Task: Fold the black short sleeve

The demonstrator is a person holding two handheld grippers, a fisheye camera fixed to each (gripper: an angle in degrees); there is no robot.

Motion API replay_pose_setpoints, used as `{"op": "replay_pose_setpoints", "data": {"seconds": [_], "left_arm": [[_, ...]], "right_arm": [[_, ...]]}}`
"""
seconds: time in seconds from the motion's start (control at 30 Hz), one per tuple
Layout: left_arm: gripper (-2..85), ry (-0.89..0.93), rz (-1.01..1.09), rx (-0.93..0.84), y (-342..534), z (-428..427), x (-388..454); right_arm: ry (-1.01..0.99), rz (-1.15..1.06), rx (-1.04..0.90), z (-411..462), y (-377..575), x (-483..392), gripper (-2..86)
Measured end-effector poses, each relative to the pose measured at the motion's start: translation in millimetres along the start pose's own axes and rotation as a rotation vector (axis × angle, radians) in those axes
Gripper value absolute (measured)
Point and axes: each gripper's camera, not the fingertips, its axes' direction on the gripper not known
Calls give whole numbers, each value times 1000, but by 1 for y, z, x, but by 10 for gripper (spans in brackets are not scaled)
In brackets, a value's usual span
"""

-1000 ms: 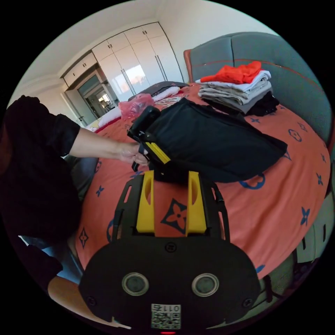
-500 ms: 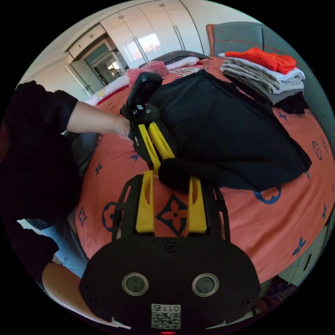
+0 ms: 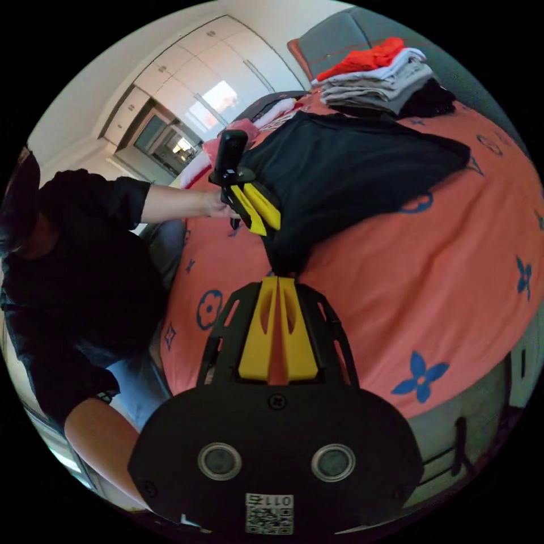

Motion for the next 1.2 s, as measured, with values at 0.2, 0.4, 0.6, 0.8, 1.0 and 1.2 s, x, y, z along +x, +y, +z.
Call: {"op": "replay_pose_setpoints", "data": {"seconds": [0.2, 0.4, 0.6, 0.8, 1.0, 1.2], "left_arm": [[38, 77, 38, -32, 35, -29, 33], [40, -163, -80, 233, 128, -126, 60], [46, -299, -282, 320, 216, -186, 76], [58, -422, -337, 258, 262, -205, 94], [85, -552, -357, 169, 274, -204, 102], [127, -864, -109, -189, 248, -163, 143]], "right_arm": [[100, 7, 33, -8, 20, -78, 23], [355, 149, 243, 3, 2, -144, 101], [189, 235, 308, 24, -29, -172, 39], [384, 467, 58, 34, -27, -227, 17], [723, 462, 44, 39, -63, -330, 50], [1229, -21, -273, 138, -133, -448, 125]]}}
